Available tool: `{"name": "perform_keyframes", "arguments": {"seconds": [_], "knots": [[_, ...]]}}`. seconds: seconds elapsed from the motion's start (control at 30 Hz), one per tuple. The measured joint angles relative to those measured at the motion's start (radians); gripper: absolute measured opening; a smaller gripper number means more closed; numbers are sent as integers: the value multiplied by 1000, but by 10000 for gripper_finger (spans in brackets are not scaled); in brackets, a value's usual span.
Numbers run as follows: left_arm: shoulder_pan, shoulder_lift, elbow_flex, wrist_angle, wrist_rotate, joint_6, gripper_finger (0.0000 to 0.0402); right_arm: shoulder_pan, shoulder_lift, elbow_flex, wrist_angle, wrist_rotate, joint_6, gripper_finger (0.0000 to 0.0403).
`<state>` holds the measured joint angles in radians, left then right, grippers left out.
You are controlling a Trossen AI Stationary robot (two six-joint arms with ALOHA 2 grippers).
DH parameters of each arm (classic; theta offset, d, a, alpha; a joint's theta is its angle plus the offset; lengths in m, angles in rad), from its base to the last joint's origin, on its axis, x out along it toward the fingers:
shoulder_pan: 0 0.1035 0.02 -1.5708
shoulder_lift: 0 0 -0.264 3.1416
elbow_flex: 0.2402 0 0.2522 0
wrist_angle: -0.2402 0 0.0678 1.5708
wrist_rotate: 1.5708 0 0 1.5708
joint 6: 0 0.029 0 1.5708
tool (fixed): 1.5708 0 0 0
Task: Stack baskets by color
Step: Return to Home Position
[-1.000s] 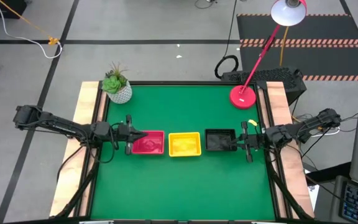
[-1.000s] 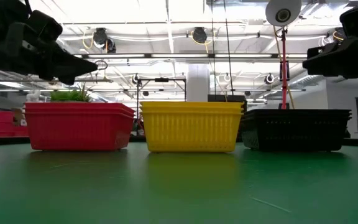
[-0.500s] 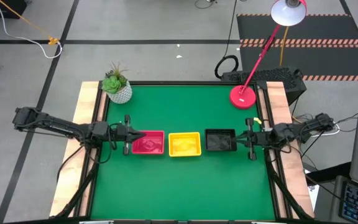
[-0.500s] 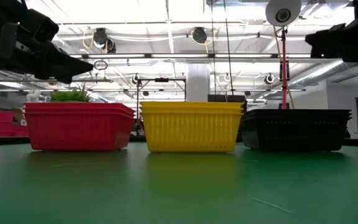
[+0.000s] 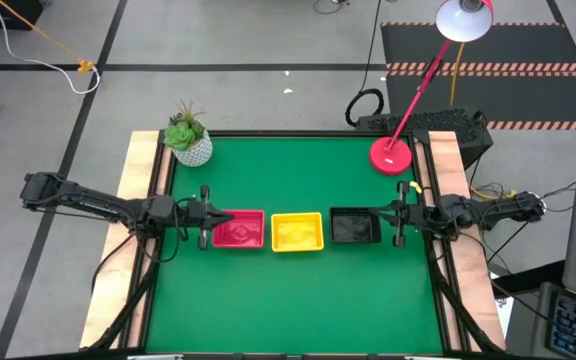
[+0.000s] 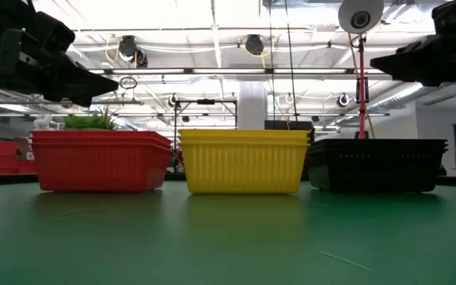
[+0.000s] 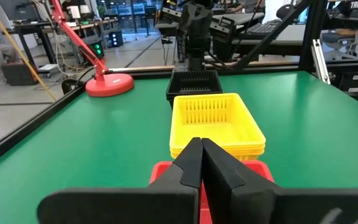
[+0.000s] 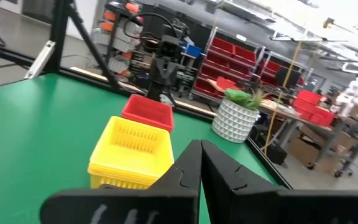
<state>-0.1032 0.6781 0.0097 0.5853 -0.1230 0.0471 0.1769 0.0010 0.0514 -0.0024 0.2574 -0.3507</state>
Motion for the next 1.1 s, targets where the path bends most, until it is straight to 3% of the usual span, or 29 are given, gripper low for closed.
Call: {"name": "perform_keyframes", "arguments": {"seconds": [0.43, 1.1], "knots": [[0, 0, 0, 0, 0, 0, 3, -102, 0, -1, -10, -126, 4, 0], [1, -23, 0, 3, 10, 40, 4, -145, 25, -2, 50, -129, 24, 0]]}}
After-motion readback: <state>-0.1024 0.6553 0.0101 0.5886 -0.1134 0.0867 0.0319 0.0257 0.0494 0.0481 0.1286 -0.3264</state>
